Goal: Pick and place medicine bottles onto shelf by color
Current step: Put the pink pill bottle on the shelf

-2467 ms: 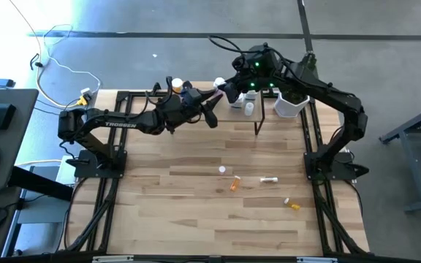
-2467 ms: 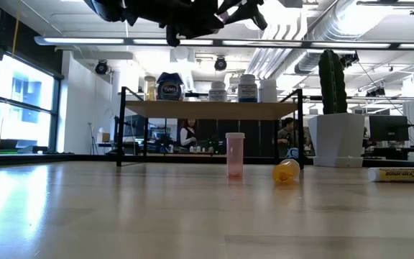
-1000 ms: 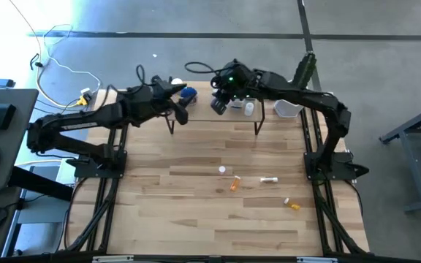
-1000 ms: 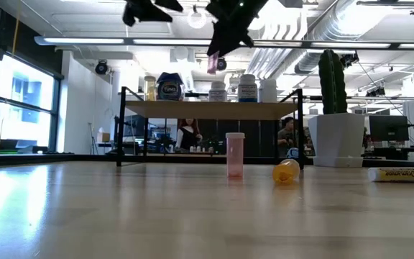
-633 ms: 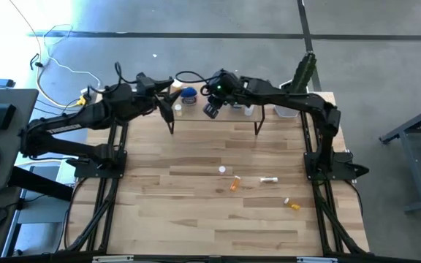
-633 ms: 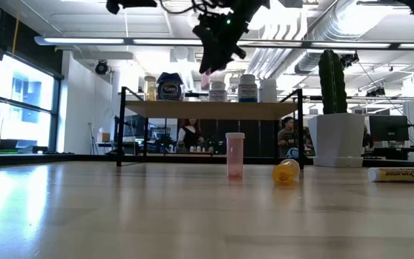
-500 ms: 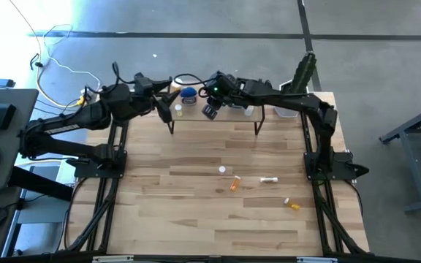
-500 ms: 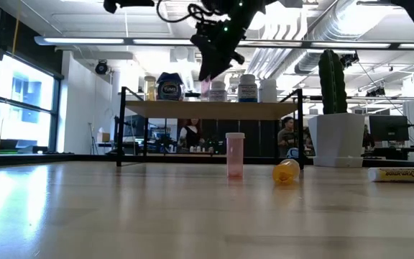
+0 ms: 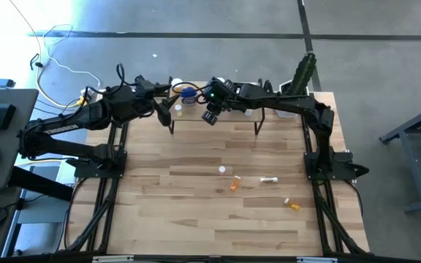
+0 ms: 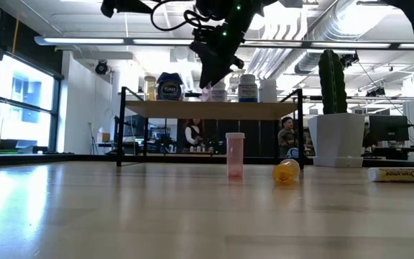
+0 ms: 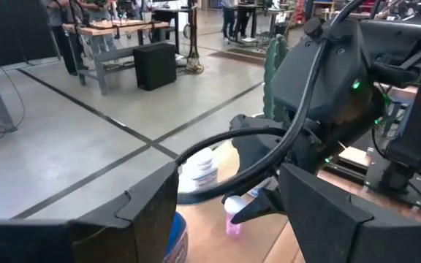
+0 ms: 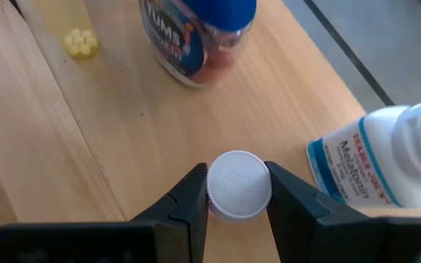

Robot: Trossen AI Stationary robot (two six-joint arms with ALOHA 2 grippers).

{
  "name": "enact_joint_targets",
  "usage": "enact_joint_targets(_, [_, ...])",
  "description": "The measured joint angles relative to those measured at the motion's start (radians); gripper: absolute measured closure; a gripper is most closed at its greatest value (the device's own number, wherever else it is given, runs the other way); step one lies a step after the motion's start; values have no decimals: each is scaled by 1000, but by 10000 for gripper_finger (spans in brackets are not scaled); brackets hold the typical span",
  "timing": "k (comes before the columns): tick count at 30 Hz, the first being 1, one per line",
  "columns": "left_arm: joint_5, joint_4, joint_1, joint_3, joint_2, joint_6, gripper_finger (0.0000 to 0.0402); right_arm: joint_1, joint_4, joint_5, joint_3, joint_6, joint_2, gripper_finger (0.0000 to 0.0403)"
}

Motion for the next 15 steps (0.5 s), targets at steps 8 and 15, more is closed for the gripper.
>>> enact_joint_targets(8, [27, 0, 0, 0, 0, 0, 176, 0, -15, 0, 0, 22, 0, 298])
enact_joint_targets(15, [27, 0, 0, 0, 0, 1, 176, 0, -43, 0, 0, 67, 0, 259])
